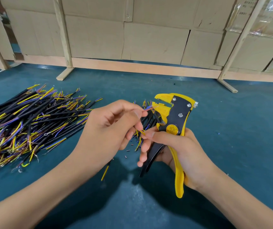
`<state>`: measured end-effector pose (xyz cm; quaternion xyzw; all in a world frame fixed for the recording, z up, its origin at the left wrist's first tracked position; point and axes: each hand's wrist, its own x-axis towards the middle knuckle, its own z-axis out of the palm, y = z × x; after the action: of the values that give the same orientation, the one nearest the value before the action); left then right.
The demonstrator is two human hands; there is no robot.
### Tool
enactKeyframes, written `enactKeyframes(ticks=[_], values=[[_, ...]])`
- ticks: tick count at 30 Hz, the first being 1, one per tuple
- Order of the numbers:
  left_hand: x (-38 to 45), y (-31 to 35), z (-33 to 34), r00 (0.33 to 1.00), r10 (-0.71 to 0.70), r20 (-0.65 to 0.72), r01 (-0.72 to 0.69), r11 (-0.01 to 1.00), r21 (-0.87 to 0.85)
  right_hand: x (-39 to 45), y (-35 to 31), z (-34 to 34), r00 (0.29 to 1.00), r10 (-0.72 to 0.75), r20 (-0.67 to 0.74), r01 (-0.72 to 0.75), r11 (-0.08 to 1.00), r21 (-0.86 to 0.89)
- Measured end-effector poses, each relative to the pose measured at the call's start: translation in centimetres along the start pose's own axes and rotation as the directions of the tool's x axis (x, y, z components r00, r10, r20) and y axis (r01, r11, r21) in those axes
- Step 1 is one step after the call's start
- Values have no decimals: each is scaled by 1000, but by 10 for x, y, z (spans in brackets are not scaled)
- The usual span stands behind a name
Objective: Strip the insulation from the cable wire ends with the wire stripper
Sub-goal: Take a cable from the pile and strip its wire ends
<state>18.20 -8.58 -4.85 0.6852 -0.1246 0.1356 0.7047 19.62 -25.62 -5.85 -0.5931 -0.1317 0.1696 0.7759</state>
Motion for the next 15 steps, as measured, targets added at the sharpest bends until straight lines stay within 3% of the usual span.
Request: enactKeyframes(ticks=[2,4,7,10,15], values=[[3,-1,-8,986,165,2,-160,958,238,0,0,-2,999,15,37,-16,999,31],[7,-1,-18,957,291,23,-269,849,456,-1,1,-3,991,37,129,-46,997,67],[11,3,-28,894,433,119,-402,656,639,-3,5,-5,969,49,241,-68,995,72],[12,1,-30,862,473,183,-463,586,665,-4,10,-5,942,55,331,-88,993,83],[9,-3,-28,856,467,223,-491,597,634,-3,14,-5,902,73,426,-138,983,124]])
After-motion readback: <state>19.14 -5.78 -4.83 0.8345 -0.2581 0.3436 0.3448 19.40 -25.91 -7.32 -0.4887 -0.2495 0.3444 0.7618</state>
